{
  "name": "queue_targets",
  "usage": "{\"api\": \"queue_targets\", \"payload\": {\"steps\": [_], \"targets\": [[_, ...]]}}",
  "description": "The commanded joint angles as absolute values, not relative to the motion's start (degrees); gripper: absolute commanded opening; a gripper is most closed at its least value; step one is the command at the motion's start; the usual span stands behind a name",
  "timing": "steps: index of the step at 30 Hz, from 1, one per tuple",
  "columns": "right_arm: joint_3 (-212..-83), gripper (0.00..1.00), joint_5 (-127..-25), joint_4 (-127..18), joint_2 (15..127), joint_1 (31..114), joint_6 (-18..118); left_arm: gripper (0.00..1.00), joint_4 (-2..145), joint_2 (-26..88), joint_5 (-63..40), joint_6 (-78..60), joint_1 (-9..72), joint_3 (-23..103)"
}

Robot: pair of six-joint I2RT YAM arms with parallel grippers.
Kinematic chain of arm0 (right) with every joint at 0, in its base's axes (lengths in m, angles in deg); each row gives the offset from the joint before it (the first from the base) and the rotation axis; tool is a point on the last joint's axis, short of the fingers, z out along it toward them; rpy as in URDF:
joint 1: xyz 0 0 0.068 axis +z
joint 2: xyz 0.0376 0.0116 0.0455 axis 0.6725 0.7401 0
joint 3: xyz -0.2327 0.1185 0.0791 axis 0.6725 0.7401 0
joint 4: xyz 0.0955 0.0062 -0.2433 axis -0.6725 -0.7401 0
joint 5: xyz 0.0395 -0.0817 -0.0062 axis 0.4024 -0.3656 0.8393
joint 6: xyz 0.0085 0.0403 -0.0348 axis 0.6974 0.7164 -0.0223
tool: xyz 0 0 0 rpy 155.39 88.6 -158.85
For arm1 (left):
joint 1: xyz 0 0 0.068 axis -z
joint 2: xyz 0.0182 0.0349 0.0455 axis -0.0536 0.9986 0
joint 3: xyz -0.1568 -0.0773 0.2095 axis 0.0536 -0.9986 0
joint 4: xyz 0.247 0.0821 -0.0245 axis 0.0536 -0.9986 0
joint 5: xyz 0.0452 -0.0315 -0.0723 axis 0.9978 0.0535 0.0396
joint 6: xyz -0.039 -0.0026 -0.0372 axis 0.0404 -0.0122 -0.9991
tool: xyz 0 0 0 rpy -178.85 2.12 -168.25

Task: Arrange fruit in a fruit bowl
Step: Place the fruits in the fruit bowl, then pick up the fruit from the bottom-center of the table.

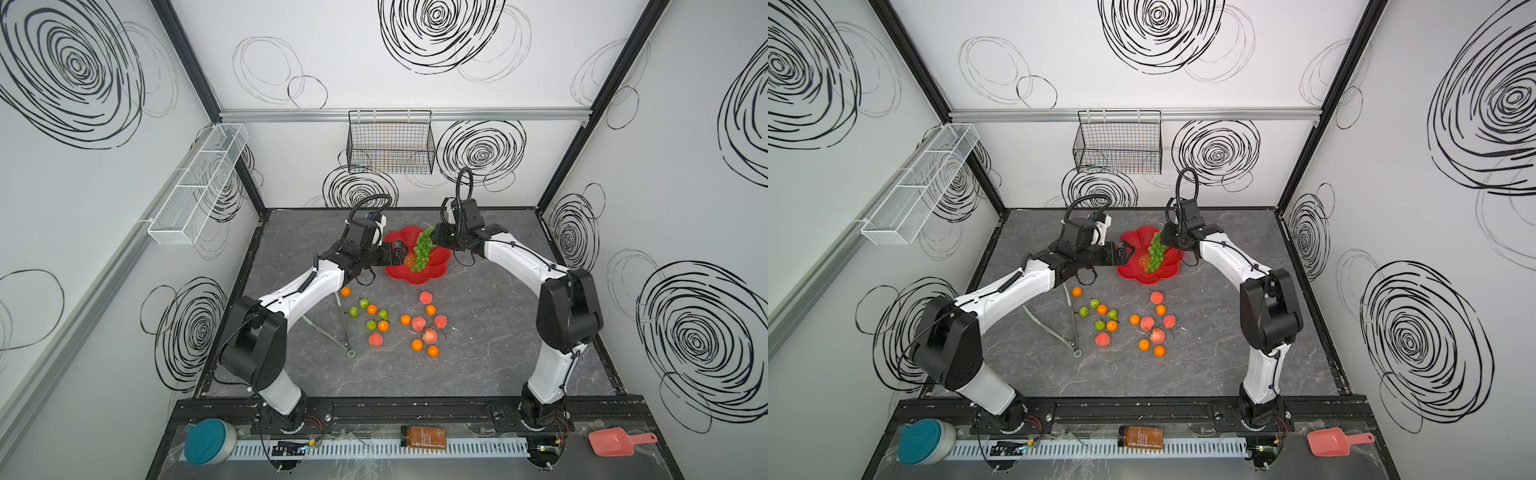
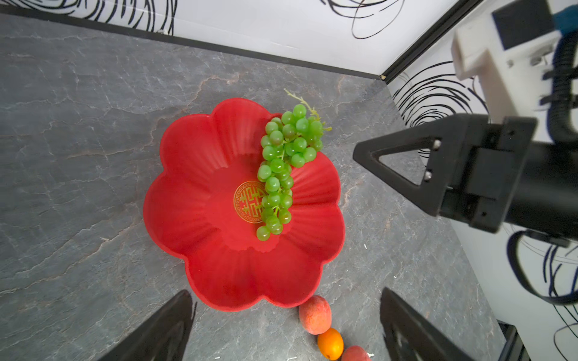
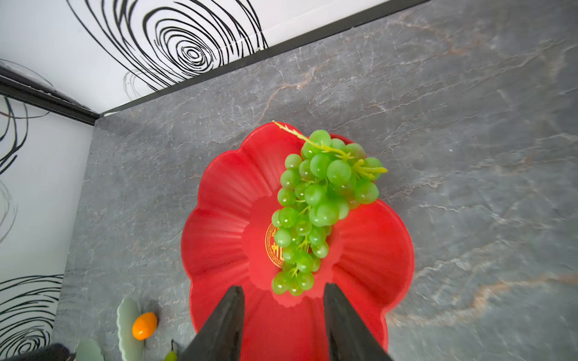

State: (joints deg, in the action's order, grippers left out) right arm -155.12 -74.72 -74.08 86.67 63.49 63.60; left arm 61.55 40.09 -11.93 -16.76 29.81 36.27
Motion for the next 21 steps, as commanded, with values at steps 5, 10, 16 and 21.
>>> {"api": "queue_targets", "payload": {"steps": [5,10,16,21], "targets": [[-141.62,0.45,-80.35,-73.18,74.07,67.74,60.9,0.96,61.5,30.65,-13.26,-18.58,31.52,32.32],[-135.25,0.45,-83.58,-74.41,68.8,73.0,60.14,0.96,60.86,22.37,-12.34,-21.34,33.78,24.64],[-130.17,0.43,-85.48,-76.07,65.99,80.03,60.36,0.96,59.64,12.49,-9.31,-24.66,37.2,14.63],[-129.0,0.41,-86.77,-81.29,66.18,84.07,61.28,0.96,60.94,5.46,-9.05,-28.5,41.03,5.78]]}}
